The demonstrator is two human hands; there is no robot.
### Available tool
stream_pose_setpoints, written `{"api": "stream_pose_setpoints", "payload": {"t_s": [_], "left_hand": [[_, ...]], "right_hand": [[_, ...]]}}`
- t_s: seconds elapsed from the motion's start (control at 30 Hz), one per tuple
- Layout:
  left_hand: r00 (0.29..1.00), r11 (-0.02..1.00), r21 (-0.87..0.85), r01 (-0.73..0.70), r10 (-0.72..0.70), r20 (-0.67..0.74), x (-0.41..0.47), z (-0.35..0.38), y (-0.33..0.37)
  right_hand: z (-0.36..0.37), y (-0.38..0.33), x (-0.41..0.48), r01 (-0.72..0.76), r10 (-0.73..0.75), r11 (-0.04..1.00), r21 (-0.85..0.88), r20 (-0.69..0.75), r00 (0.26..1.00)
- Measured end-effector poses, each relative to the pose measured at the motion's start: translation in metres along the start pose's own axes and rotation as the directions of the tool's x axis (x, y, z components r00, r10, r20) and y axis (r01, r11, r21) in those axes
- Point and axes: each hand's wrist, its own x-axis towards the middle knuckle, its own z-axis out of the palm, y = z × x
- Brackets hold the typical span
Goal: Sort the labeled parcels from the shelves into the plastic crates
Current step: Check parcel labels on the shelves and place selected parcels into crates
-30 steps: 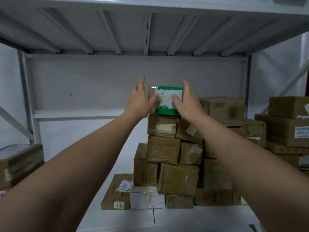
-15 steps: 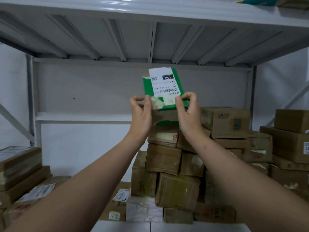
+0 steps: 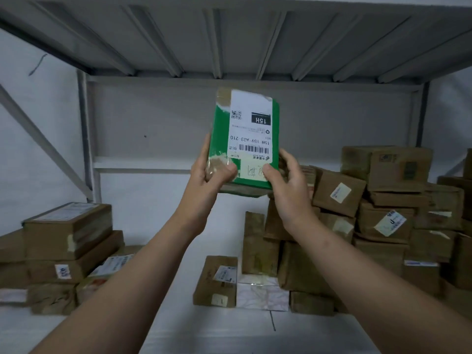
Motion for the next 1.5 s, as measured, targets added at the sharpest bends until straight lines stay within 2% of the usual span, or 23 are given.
{"api": "stream_pose_setpoints", "payload": {"t_s": [0.07,0.17,0.3,0.37,0.43,0.5,0.53,0.63,0.67,0.73,0.8,0.87,0.9,1.03,1.1,1.13,1.2,1.3,1.5], "left_hand": [[0.997,0.997,0.034,0.073,-0.073,-0.017,-0.005,-0.026,0.002],[0.995,0.990,0.098,0.097,-0.097,-0.009,-0.011,-0.070,0.004],[0.982,0.985,0.022,0.171,-0.172,0.075,-0.019,-0.120,-0.001],[0.970,0.980,0.040,0.197,-0.200,0.139,-0.026,-0.137,-0.007],[0.956,0.972,0.031,0.232,-0.234,0.175,-0.033,-0.149,-0.012],[0.956,0.965,-0.018,0.263,-0.258,0.140,-0.039,-0.156,-0.016],[0.961,0.961,-0.047,0.271,-0.268,0.065,-0.041,-0.158,-0.019],[0.924,0.958,-0.004,0.287,-0.278,-0.263,-0.047,-0.157,-0.026],[0.900,0.943,-0.034,0.330,-0.326,-0.290,-0.051,-0.154,-0.029],[0.849,0.876,-0.165,0.453,-0.481,-0.220,-0.061,-0.142,-0.033],[0.813,0.797,-0.299,0.524,-0.573,-0.102,-0.070,-0.130,-0.036],[0.828,0.755,-0.440,0.486,-0.559,-0.044,-0.074,-0.126,-0.042],[0.846,0.765,-0.456,0.455,-0.531,-0.048,-0.074,-0.128,-0.046],[0.912,0.902,-0.221,0.369,-0.398,-0.099,-0.076,-0.148,-0.054],[0.925,0.927,-0.116,0.357,-0.368,-0.093,-0.078,-0.158,-0.056],[0.928,0.930,-0.081,0.358,-0.364,-0.082,-0.081,-0.161,-0.056],[0.935,0.935,-0.032,0.352,-0.353,-0.035,-0.086,-0.164,-0.058],[0.940,0.940,-0.011,0.341,-0.341,-0.015,-0.099,-0.160,-0.062],[0.936,0.940,-0.048,0.339,-0.342,-0.084,-0.125,-0.166,-0.075]], "right_hand": [[0.016,0.005,-0.006,-0.061,0.062,0.997,0.049,-0.006,0.998],[0.035,0.007,-0.006,-0.083,0.084,0.996,-0.018,0.014,0.996],[0.045,0.008,0.000,-0.116,0.113,0.990,-0.079,-0.033,0.993],[0.045,0.011,-0.001,-0.203,0.210,0.971,-0.124,0.048,0.976],[0.045,0.016,-0.008,-0.304,0.339,0.930,-0.206,0.167,0.926],[0.049,0.022,-0.020,-0.382,0.431,0.897,-0.224,0.244,0.869],[0.053,0.025,-0.026,-0.416,0.456,0.888,-0.197,0.249,0.855],[0.075,0.035,-0.047,-0.412,0.422,0.905,-0.105,0.119,0.899],[0.086,0.038,-0.055,-0.399,0.402,0.915,-0.063,0.042,0.915],[0.111,0.048,-0.073,-0.366,0.366,0.930,0.018,-0.097,0.926],[0.134,0.058,-0.091,-0.366,0.371,0.928,0.065,-0.139,0.918],[0.152,0.066,-0.108,-0.387,0.390,0.921,0.050,-0.137,0.911],[0.157,0.069,-0.115,-0.396,0.396,0.918,0.033,-0.137,0.908],[0.149,0.071,-0.120,-0.381,0.381,0.924,0.035,-0.190,0.905],[0.135,0.068,-0.115,-0.359,0.339,0.930,-0.075,-0.202,0.919],[0.130,0.066,-0.113,-0.338,0.313,0.931,-0.138,-0.175,0.934],[0.124,0.063,-0.111,-0.291,0.283,0.944,-0.156,-0.074,0.956],[0.131,0.069,-0.115,-0.258,0.260,0.956,-0.142,-0.004,0.965],[0.143,0.093,-0.148,-0.243,0.238,0.956,-0.167,-0.049,0.970]]}}
